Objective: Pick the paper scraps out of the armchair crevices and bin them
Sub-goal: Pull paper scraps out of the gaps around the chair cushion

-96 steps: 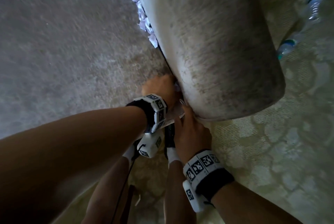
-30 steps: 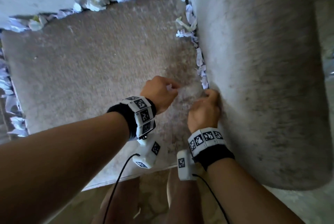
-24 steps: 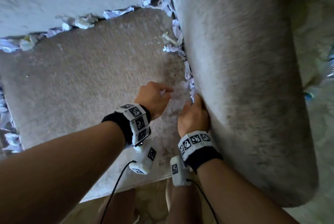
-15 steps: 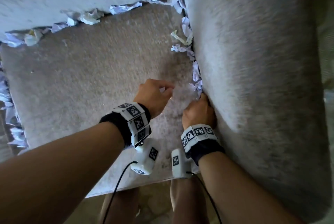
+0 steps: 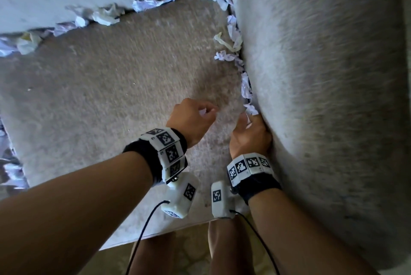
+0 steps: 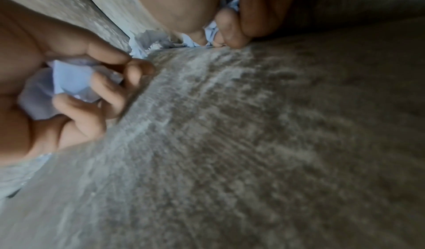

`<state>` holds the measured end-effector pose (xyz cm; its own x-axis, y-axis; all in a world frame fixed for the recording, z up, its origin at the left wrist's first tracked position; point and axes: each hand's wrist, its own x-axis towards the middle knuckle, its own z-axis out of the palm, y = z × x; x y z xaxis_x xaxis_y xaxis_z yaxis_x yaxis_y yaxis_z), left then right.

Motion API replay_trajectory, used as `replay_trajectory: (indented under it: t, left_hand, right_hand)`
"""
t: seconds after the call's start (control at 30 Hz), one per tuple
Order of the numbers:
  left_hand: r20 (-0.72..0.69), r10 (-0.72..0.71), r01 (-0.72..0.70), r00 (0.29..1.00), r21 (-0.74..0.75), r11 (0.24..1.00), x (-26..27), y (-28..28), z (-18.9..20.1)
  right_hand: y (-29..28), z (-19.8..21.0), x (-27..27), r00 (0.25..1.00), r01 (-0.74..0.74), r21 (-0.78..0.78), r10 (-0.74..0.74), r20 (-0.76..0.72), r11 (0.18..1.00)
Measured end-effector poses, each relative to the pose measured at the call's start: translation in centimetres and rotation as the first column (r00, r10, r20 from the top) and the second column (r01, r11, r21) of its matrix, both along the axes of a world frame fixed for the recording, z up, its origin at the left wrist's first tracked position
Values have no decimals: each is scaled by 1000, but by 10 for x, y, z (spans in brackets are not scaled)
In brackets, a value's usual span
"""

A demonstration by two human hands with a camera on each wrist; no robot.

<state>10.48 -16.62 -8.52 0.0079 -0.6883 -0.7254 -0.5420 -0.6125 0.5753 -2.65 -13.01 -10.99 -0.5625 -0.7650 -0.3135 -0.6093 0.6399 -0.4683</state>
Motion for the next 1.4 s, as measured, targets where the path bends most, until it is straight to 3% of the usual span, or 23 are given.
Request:
replay_trajectory:
  t: [0.17, 0.33, 0.5, 0.8, 1.0, 1.1, 1.23, 1.4]
  left_hand:
    - [53, -115, 117, 992, -53, 992, -14, -20, 2]
    - [96, -218, 233, 971, -178, 956, -40, -46, 0]
    - [168, -343, 368, 924, -156, 916, -56, -53, -11]
    - [361, -332, 407, 871, -154, 900, -65, -53, -19]
    - [385, -346, 419, 856, -120, 900, -65, -52, -22]
    - [364, -347, 410, 864, -111, 905, -63, -51, -22]
    - [331, -318, 377, 889, -134, 916, -59, -44, -18]
    - [166, -217, 252, 962, -233, 939, -45, -34, -9]
  right_hand:
    - [-1, 11, 0, 999, -29, 32, 28, 21, 999]
    - [11, 3, -2, 997, -81, -69, 81, -4, 994]
    - [20, 2, -7, 994, -113, -74, 113, 4, 991]
    - [24, 7, -17, 954, -208, -204, 244, 173, 957]
    - [23, 10, -14, 977, -183, -158, 198, 83, 970]
    - [21, 13, -14, 973, -153, -78, 164, 160, 985]
    - [18, 18, -15, 974, -165, -129, 182, 132, 978]
    - [18, 22, -12, 967, -150, 28, 140, 212, 988]
